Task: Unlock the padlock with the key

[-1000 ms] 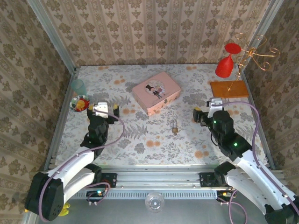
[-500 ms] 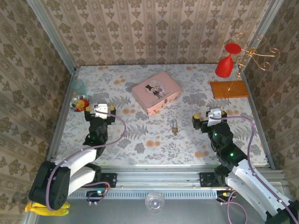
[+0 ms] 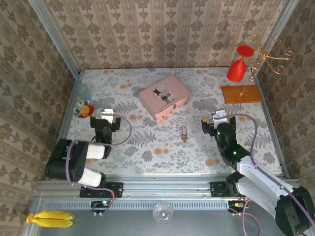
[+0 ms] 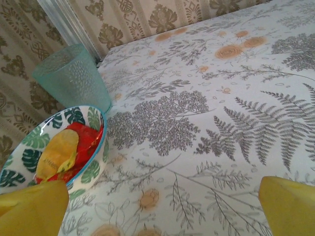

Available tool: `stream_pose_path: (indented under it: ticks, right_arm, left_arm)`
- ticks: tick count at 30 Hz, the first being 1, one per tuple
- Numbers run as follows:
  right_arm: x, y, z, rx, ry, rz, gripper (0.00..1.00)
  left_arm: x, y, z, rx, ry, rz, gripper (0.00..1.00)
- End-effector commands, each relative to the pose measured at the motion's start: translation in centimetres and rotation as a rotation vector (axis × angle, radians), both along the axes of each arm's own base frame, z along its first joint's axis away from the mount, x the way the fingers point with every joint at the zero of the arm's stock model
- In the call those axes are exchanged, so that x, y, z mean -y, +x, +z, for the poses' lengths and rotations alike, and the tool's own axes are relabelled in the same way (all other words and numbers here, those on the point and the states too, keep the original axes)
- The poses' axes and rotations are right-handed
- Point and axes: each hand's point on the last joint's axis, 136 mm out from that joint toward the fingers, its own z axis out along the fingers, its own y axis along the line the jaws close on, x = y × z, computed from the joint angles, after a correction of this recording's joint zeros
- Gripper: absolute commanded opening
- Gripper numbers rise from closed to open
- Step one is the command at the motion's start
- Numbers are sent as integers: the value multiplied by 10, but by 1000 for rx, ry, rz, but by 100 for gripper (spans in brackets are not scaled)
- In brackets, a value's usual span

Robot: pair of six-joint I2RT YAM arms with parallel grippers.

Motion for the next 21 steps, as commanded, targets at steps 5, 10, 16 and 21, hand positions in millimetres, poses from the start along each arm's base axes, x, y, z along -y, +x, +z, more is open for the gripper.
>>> stream_pose_path:
  ticks: [5,10,16,21]
  right_arm:
    - [21,18,8,68,88,-61,100]
    - [31,36,-6,40,115,-91,100]
    - [37,56,-28,23,101,-95,100]
    - [47,72,-31,44,153,-87,100]
  left_arm:
    - [-14,13,7,85,-143,-39,100]
    - [-19,31,-1,-14,-164,-26,100]
    - [-26,33,-1,-18,-185,-6,100]
    - [-27,33,-1,-21,-179,1,100]
